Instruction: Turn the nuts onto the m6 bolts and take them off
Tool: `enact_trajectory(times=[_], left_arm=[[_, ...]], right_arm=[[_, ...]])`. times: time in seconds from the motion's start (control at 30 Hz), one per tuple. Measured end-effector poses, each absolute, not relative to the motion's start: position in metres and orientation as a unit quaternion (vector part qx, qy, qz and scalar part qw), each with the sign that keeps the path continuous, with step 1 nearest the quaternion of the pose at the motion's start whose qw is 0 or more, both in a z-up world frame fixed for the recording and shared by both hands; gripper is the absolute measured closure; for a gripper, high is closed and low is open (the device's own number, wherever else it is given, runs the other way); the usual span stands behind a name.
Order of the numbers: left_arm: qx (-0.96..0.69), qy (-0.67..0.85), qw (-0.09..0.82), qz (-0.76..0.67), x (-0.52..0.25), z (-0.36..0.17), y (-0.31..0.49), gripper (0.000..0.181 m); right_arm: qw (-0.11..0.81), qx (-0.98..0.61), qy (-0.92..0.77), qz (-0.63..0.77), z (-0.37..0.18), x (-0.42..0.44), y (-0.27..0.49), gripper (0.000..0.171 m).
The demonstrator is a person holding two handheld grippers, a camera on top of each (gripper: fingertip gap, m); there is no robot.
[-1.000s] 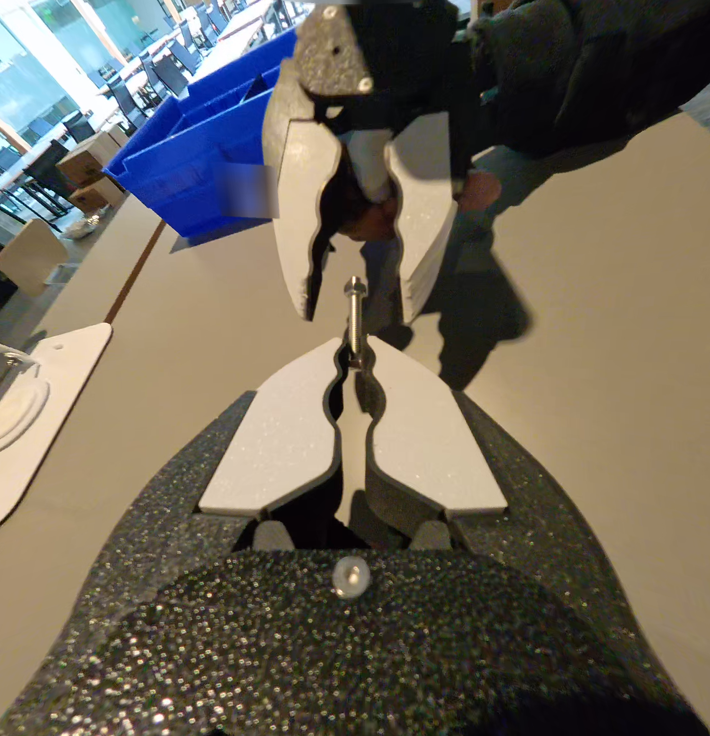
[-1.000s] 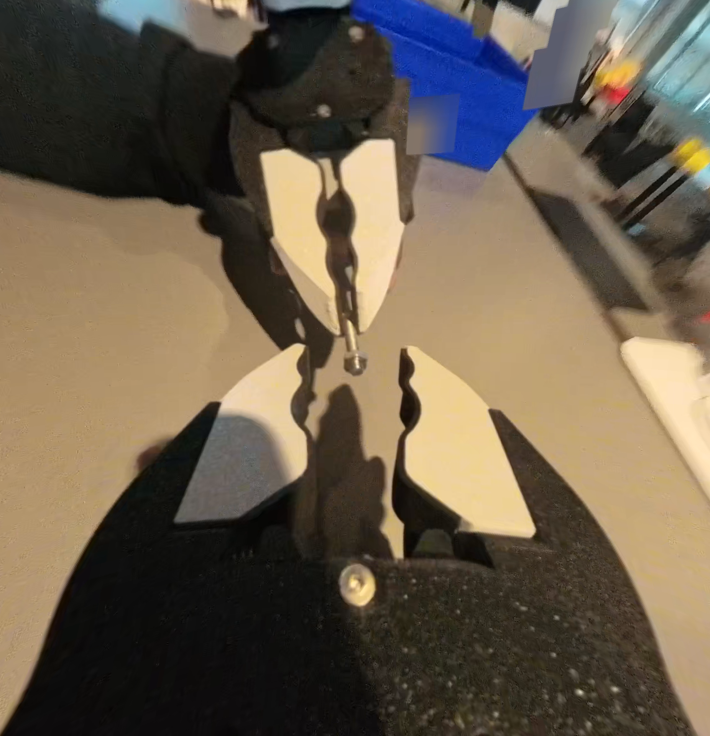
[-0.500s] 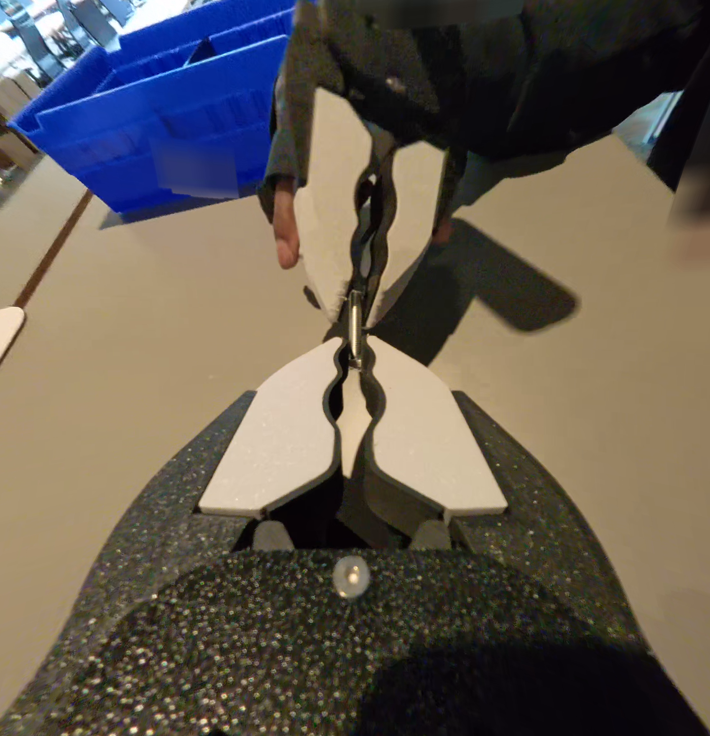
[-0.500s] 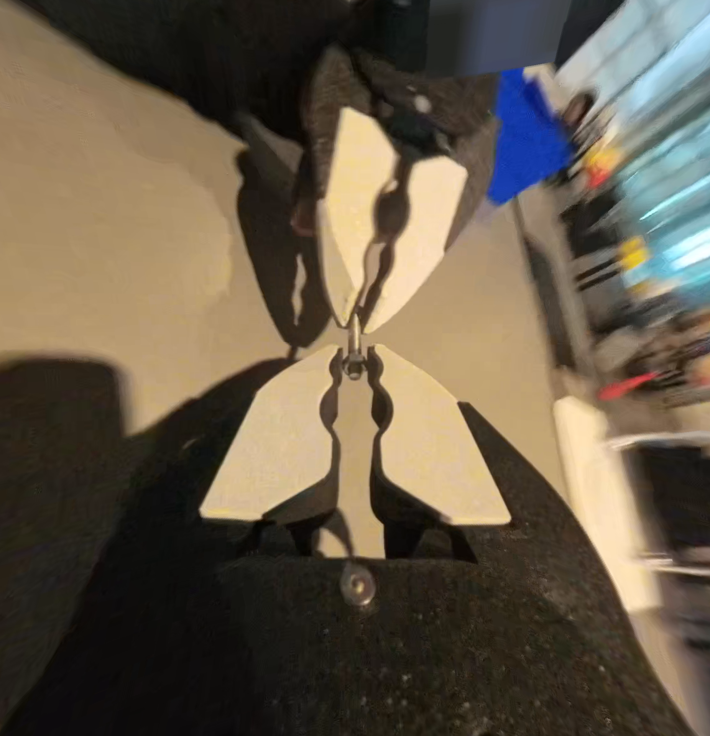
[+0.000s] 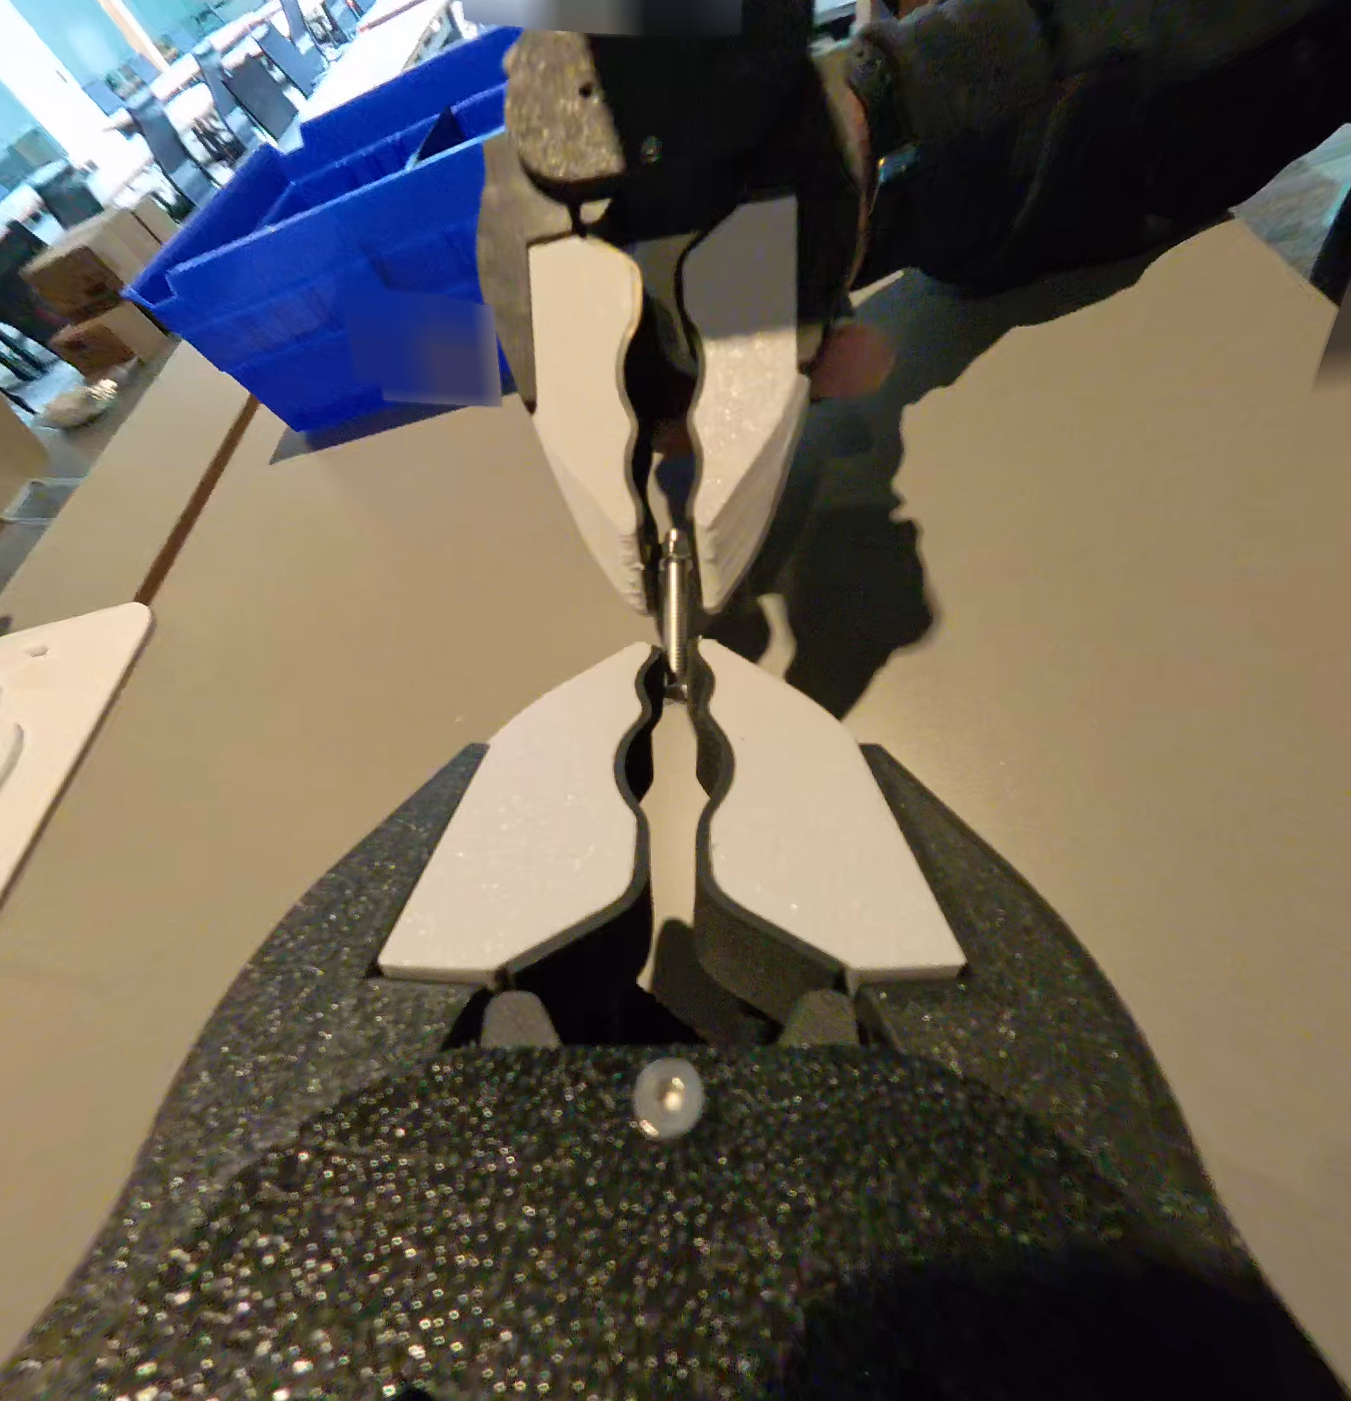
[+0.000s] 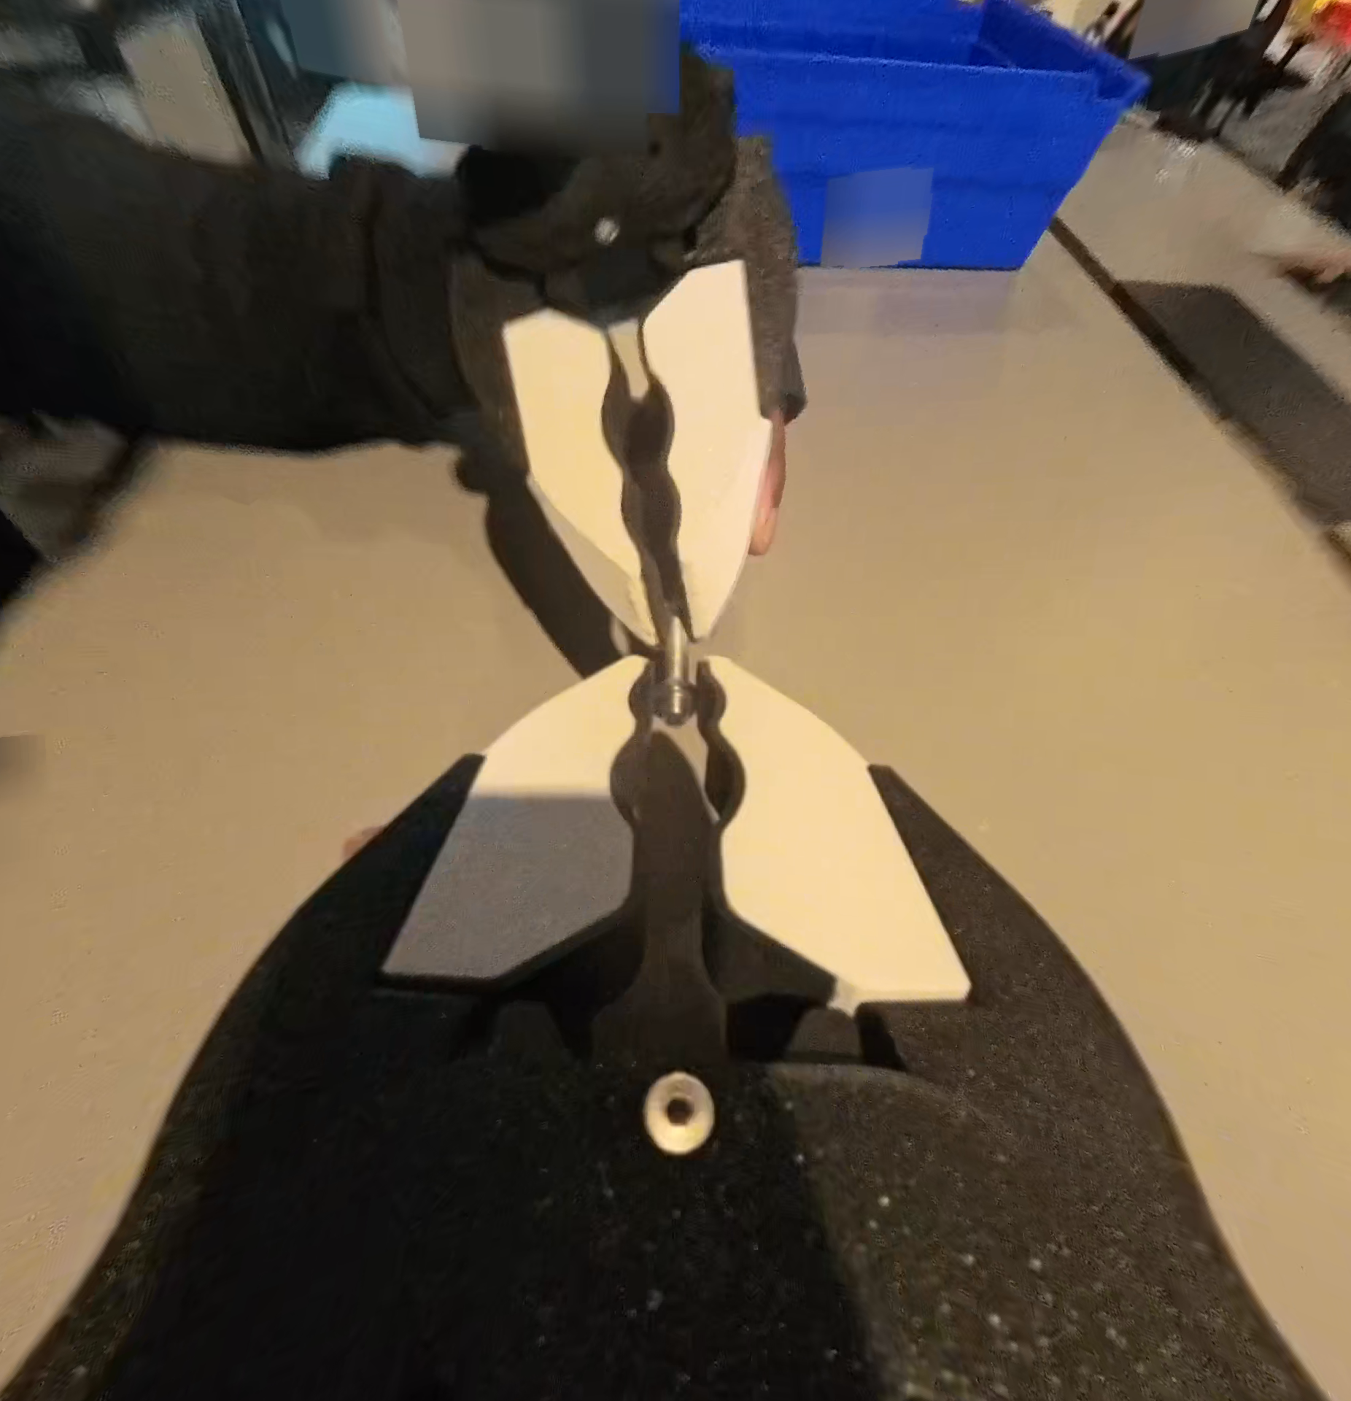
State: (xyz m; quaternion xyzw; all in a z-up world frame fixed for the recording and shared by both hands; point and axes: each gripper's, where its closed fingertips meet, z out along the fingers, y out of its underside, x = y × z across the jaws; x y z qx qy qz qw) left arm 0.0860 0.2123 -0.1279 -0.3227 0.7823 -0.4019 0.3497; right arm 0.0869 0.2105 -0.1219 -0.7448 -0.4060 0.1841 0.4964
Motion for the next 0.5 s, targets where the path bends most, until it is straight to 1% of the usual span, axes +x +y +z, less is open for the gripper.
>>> enact_trajectory(times=[0.03, 0.13, 0.17, 0.2, 0.23, 0.27, 0.3, 0.4, 0.5], left_arm=[[-0.328, 0.784, 0.332, -0.409, 0.085, -0.13, 0.21, 0.176], [-0.343, 0.782, 0.28, -0.438, 0.081, -0.136, 0.203, 0.176], [-0.346, 0.78, 0.278, -0.442, 0.081, -0.135, 0.203, 0.176], [-0.348, 0.777, 0.28, -0.443, 0.081, -0.134, 0.204, 0.176], [-0.345, 0.775, 0.286, -0.445, 0.081, -0.132, 0.205, 0.176], [-0.34, 0.773, 0.294, -0.447, 0.081, -0.129, 0.205, 0.176], [-0.337, 0.77, 0.304, -0.449, 0.082, -0.126, 0.206, 0.176], [-0.33, 0.764, 0.335, -0.443, 0.083, -0.119, 0.21, 0.176], [-0.326, 0.763, 0.355, -0.43, 0.085, -0.117, 0.214, 0.176]], right_arm=[[0.501, -0.729, -0.444, 0.14, -0.125, 0.087, 0.209, 0.161], [0.537, -0.611, -0.579, -0.045, -0.129, 0.084, 0.204, 0.161], [0.548, -0.578, -0.599, -0.091, -0.128, 0.084, 0.204, 0.161], [0.553, -0.572, -0.597, -0.105, -0.127, 0.085, 0.206, 0.161], [0.556, -0.584, -0.584, -0.091, -0.126, 0.086, 0.206, 0.156], [0.56, -0.607, -0.561, -0.064, -0.123, 0.087, 0.208, 0.143], [0.56, -0.635, -0.532, -0.029, -0.12, 0.089, 0.209, 0.137], [0.546, -0.704, -0.442, 0.102, -0.113, 0.091, 0.212, 0.133], [0.528, -0.732, -0.377, 0.21, -0.107, 0.087, 0.211, 0.134]])
